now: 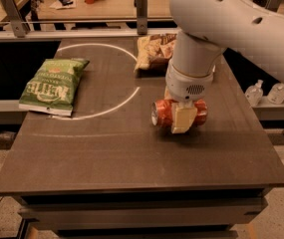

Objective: Knock coke can over

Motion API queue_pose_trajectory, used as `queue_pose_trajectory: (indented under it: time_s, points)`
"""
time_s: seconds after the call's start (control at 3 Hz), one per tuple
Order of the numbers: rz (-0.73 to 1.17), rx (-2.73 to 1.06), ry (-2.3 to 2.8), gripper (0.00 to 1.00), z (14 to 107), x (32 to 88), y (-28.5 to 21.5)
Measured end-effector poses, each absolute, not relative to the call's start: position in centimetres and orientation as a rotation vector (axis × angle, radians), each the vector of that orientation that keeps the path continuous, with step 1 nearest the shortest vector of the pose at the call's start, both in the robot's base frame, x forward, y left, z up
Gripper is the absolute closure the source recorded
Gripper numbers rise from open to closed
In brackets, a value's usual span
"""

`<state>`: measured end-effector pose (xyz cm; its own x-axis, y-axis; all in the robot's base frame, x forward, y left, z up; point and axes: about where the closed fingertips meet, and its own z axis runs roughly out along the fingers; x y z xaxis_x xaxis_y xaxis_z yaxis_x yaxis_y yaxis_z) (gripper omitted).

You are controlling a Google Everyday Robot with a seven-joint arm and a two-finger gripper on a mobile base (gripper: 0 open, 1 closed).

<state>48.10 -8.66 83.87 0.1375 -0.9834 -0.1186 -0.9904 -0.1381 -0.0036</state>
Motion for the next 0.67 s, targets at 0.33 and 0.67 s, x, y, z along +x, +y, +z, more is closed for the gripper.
queue_pose_trajectory:
  time_s: [0.33,0.67]
  points:
    - [0.175,-2.218,2.063,1.00,83.31,48.32,-8.66]
    - [0.171,-2.216,2.060,0.82,83.37,48.33,-8.59]
